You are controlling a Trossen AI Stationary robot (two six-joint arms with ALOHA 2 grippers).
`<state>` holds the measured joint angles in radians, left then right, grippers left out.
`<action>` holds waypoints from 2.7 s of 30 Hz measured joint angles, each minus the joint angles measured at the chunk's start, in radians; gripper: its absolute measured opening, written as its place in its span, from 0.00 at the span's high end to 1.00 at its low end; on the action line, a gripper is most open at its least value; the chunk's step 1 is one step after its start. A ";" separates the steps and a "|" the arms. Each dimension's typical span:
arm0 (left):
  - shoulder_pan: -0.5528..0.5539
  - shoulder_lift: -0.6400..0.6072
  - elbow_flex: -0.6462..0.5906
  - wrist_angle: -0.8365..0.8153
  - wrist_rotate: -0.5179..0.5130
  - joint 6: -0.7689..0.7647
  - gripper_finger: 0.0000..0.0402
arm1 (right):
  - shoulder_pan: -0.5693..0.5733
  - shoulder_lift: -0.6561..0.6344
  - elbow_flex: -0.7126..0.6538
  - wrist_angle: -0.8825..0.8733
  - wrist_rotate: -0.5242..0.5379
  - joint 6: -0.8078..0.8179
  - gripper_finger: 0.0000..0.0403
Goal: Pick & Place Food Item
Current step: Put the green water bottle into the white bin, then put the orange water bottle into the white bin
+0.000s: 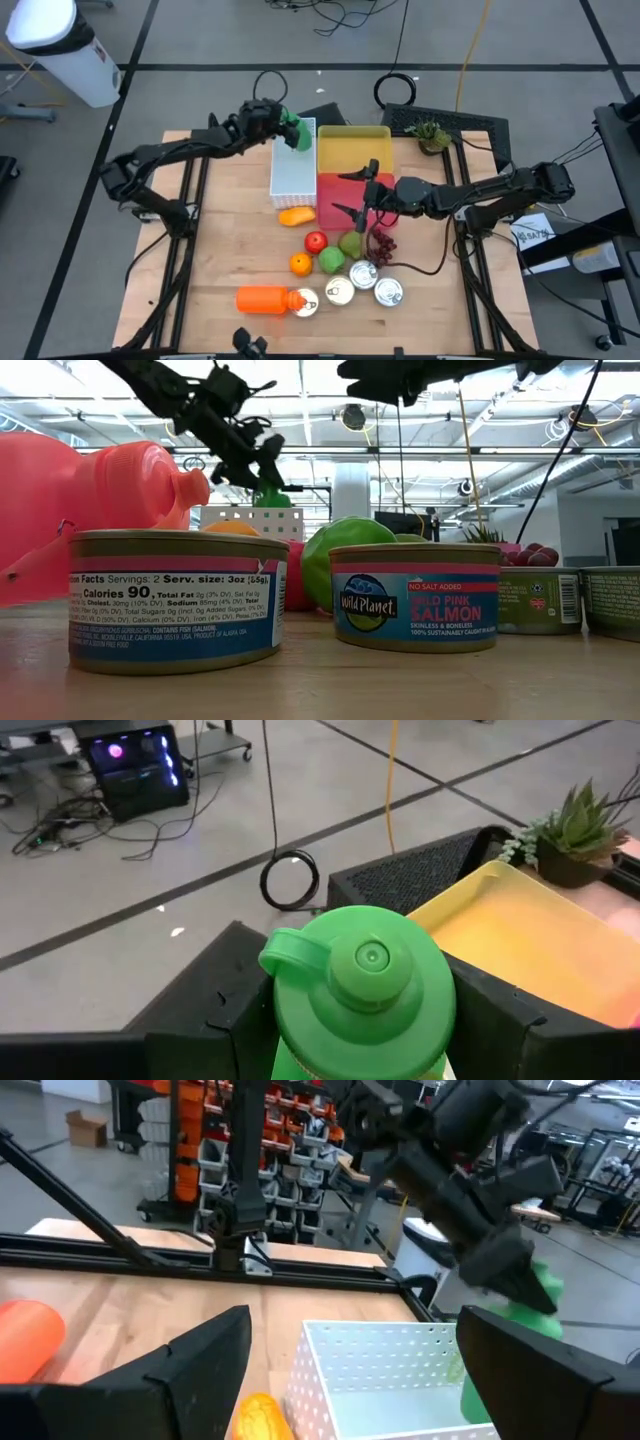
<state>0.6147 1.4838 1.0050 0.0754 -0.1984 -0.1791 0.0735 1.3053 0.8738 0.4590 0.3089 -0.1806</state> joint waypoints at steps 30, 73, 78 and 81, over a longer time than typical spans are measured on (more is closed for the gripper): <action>-0.017 0.115 0.001 0.076 -0.011 0.078 0.13 | -0.007 0.000 0.000 -0.030 0.000 0.004 0.17; -1.123 -0.009 0.000 -0.482 0.064 -0.281 0.14 | -0.021 0.000 0.000 -0.067 0.004 0.062 0.17; -1.108 0.016 0.002 -0.452 0.121 -0.358 0.14 | -0.022 0.000 0.000 -0.062 0.004 0.050 0.17; -1.128 0.048 0.044 -0.468 0.126 -0.357 0.14 | -0.022 0.000 0.000 -0.058 0.003 0.048 0.17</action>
<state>-0.5134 1.5319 1.0495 -0.3925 -0.0727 -0.5365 0.0517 1.3052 0.8738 0.4012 0.3122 -0.1324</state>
